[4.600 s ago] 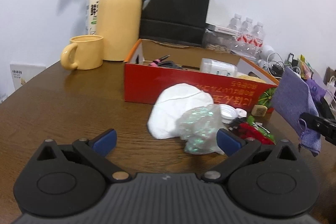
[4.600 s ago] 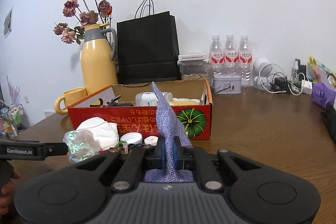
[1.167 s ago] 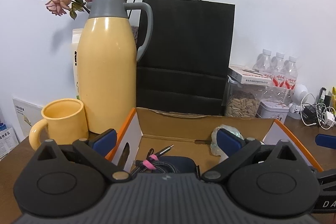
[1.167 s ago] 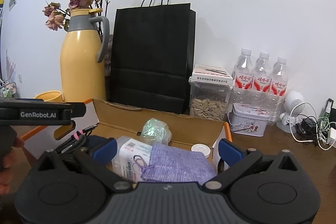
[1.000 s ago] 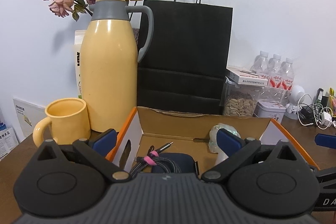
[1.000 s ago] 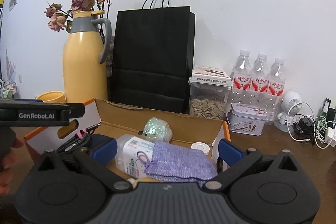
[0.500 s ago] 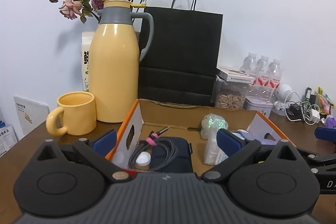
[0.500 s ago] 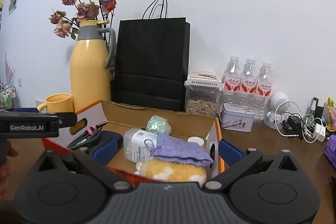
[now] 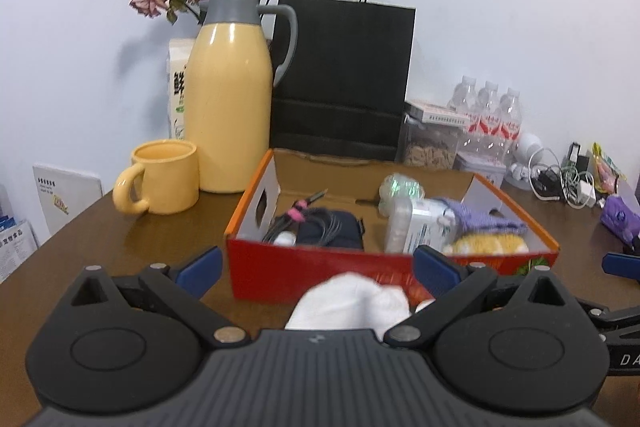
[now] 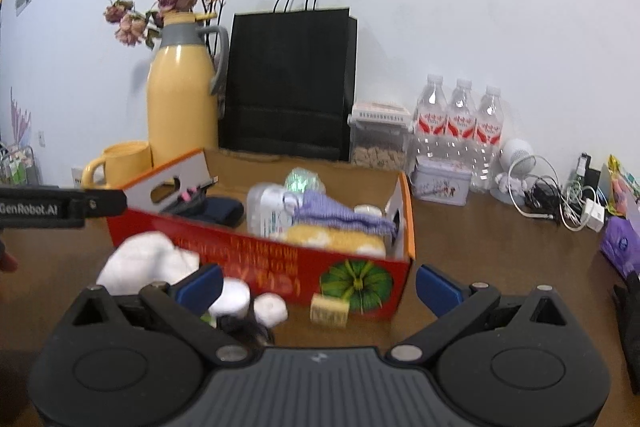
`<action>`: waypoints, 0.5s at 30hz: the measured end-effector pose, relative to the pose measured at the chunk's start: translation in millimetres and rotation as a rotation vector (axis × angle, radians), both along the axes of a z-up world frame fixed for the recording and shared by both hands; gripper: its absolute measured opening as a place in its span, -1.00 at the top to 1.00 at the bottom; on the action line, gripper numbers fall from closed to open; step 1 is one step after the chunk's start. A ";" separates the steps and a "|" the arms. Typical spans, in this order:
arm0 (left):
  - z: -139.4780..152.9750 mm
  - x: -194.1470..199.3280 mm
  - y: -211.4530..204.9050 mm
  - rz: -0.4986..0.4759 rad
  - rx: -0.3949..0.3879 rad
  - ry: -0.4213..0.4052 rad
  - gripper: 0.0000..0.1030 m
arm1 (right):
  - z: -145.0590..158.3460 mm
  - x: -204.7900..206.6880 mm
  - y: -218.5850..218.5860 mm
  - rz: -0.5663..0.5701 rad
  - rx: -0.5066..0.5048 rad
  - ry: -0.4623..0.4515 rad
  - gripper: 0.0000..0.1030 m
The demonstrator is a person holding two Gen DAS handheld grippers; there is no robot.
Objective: Organize objects
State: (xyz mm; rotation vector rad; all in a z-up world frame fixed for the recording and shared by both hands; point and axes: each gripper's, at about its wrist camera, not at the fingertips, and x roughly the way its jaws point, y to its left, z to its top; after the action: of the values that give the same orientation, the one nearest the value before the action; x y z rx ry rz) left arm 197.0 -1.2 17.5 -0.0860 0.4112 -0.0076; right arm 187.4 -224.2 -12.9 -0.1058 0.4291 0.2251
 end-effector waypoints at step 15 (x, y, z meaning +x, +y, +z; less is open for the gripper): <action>-36.8 -24.4 10.3 0.010 0.004 0.120 -1.00 | -45.2 -28.2 -2.0 0.008 -0.074 0.167 -1.00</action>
State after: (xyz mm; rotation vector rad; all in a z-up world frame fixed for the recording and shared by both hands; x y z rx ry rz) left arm 172.6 9.1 -19.2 -0.0848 0.5309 0.0083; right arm 159.2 -226.2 -58.1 -0.1623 0.6035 0.2263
